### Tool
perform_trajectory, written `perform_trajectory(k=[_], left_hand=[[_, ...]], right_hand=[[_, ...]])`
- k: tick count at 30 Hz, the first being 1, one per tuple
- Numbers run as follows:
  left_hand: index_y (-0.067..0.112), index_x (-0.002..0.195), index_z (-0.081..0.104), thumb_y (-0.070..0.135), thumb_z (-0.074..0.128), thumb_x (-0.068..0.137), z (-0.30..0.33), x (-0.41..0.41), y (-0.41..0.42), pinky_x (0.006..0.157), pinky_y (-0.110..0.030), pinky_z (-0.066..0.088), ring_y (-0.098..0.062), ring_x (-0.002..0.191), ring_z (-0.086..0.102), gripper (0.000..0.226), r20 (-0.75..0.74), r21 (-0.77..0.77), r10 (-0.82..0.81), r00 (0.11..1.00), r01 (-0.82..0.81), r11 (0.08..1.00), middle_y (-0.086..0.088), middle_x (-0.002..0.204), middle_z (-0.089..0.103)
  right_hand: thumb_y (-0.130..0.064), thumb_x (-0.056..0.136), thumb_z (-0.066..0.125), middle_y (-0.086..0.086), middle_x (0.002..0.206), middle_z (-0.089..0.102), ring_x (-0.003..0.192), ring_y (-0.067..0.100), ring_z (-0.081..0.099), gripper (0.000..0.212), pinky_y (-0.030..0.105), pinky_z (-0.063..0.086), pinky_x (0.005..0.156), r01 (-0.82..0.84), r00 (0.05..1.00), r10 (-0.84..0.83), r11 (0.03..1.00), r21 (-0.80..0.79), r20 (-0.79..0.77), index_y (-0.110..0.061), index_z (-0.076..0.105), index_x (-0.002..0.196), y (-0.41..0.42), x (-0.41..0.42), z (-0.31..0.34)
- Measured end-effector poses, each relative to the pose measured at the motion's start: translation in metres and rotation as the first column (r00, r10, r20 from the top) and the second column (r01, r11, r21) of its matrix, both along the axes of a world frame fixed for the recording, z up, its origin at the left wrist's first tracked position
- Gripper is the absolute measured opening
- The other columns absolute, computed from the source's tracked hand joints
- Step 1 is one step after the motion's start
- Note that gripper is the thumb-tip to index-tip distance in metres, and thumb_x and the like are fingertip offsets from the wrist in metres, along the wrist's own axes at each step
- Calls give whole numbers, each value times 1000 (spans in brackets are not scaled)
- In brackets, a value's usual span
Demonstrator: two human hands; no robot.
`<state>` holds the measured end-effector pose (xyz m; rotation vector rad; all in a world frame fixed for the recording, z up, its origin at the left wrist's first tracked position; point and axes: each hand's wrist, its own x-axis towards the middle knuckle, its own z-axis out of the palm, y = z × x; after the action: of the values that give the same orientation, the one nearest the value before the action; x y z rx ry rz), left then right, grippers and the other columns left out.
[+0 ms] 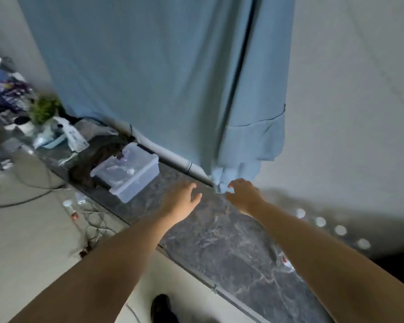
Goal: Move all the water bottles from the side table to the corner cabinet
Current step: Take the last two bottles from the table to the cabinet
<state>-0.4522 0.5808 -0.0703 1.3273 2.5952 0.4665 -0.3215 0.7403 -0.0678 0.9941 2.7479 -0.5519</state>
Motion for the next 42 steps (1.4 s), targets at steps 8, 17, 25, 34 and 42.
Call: perform_trajectory(k=[8, 17, 25, 34, 42], left_hand=[[12, 127, 55, 42, 49, 95, 17, -62, -157, 95, -40, 47, -29, 116, 55, 44, 53, -5, 454, 890, -454, 891, -13, 124, 60], [15, 130, 52, 44, 44, 96, 27, -66, -344, 96, -41, 43, -31, 118, 52, 45, 22, -28, 643, 765, -643, 766, -12, 125, 56], [17, 136, 46, 49, 39, 98, 34, -63, -570, 98, -41, 43, -29, 123, 48, 50, -16, -136, 805, 593, -799, 586, -10, 134, 51], [18, 136, 45, 49, 39, 97, 19, -67, -715, 101, -42, 41, -29, 126, 46, 50, 74, -163, 936, 345, -922, 352, -10, 136, 50], [17, 135, 47, 49, 40, 97, 14, -150, -827, 101, -44, 44, -31, 125, 49, 50, 75, -152, 992, 104, -982, 115, -10, 137, 50]], right_hand=[[-35, 100, 40, 5, 141, 53, 128, 27, 50, 39, 39, 43, 104, -436, 897, 440, 896, 81, -46, -19, 55, 132, -126, -111, 34], [-37, 101, 39, 10, 133, 55, 125, 31, 50, 40, 43, 41, 103, -639, 764, 643, 765, 81, -49, -11, 56, 127, -309, -182, 53], [-42, 101, 38, 11, 132, 56, 122, 29, 53, 44, 41, 42, 103, -806, 583, 811, 585, 88, -46, -13, 55, 130, -514, -212, 44], [-41, 100, 37, 10, 133, 52, 121, 29, 51, 43, 43, 41, 103, -905, 420, 907, 417, 79, 26, -16, 53, 131, -670, -276, 35], [-39, 100, 38, 11, 136, 49, 123, 29, 50, 43, 41, 41, 102, -974, 209, 977, 206, 91, 26, -15, 51, 133, -796, -394, 31]])
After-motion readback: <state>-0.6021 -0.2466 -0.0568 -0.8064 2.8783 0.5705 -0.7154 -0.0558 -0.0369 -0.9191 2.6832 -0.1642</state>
